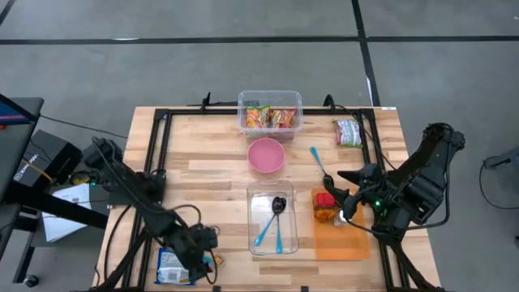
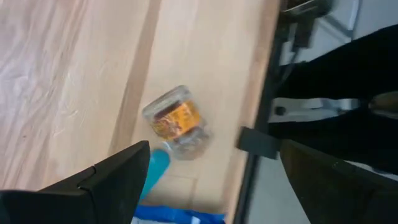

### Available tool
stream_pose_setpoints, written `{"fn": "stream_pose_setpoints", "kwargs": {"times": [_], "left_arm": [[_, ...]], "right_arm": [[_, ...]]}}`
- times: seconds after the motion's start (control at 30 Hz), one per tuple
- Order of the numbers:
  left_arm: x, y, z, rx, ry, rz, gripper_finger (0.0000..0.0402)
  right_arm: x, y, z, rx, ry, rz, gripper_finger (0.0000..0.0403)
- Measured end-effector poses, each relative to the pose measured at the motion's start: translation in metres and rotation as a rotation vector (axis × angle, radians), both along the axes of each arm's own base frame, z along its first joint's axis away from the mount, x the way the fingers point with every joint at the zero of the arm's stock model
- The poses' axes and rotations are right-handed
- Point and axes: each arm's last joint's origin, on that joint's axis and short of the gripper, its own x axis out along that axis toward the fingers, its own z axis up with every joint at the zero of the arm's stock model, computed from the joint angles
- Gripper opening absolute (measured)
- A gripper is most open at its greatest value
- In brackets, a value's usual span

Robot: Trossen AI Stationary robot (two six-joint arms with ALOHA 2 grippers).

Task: Pick & Place Food Item
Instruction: Put the brown seasoning bottle into the orange bin

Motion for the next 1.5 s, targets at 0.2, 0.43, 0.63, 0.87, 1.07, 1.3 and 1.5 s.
{"fn": "stream_pose_setpoints", "kwargs": {"times": [0.2, 0.43, 0.63, 0.87, 1.07, 1.3, 1.5], "left_arm": [[0.009, -0.009, -0.027, 0.057, 0.07, 0.016, 0.035], [0.01, -0.009, -0.042, 0.055, 0.144, 0.139, 0.0342], [0.013, -0.011, -0.05, 0.059, 0.155, 0.193, 0.0344], [0.012, -0.007, -0.051, 0.076, 0.169, 0.242, 0.0342], [0.009, 0.005, -0.055, 0.159, 0.241, 0.29, 0.0341], [0.011, 0.02, -0.061, 0.268, 0.208, 0.316, 0.0341], [0.012, 0.028, -0.067, 0.402, 0.175, 0.096, 0.0341]], "right_arm": [[0.0, 0.0, 0.0, -0.002, 0.002, 0.0, 0.0337], [-0.001, -0.001, 0.0, -0.012, 0.01, 0.001, 0.0337], [-0.001, -0.002, -0.001, -0.025, 0.021, 0.0, 0.0337], [-0.002, -0.003, -0.001, -0.037, 0.03, 0.0, 0.0337], [-0.003, -0.004, -0.002, -0.051, 0.041, 0.0, 0.0337], [-0.004, -0.005, -0.002, -0.065, 0.052, 0.0, 0.0337], [-0.005, -0.006, -0.002, -0.079, 0.064, 0.0, 0.0337]]}}
